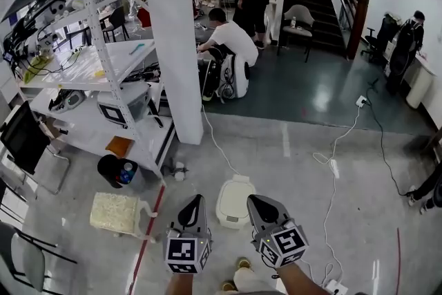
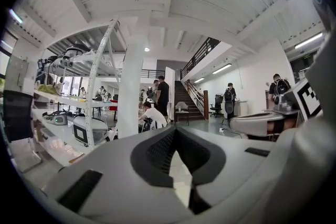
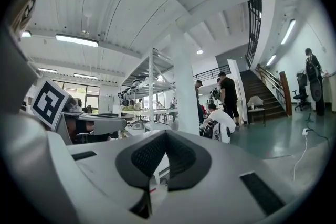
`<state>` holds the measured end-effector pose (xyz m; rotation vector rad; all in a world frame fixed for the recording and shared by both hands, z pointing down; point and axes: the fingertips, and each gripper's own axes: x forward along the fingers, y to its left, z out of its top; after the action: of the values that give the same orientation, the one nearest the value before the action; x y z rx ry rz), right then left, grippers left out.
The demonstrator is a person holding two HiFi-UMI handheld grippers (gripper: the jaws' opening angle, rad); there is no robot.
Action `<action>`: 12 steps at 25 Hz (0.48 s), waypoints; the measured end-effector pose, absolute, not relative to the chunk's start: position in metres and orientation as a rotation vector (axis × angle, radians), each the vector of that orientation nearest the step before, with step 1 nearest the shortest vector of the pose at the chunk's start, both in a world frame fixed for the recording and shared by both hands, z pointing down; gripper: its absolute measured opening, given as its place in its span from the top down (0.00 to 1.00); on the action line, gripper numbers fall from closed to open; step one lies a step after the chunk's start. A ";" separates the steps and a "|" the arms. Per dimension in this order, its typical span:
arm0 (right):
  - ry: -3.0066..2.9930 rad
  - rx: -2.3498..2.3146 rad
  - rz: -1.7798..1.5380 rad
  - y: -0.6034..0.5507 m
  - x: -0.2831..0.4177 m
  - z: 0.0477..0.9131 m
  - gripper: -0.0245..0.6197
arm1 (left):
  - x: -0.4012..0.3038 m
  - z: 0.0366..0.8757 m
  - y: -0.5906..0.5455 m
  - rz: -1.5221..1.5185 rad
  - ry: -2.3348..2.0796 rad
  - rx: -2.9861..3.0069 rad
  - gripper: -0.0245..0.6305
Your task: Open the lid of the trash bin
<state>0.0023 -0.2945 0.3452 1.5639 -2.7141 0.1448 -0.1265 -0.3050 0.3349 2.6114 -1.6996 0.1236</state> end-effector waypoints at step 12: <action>-2.711 1.496 0.184 -0.335 0.009 0.376 0.91 | -0.111 0.366 -0.340 0.146 -1.708 2.587 0.96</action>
<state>0.0095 -0.3347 0.3757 1.4959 -2.7107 0.1837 -0.1114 -0.3400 0.3660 2.5873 -1.7079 0.1458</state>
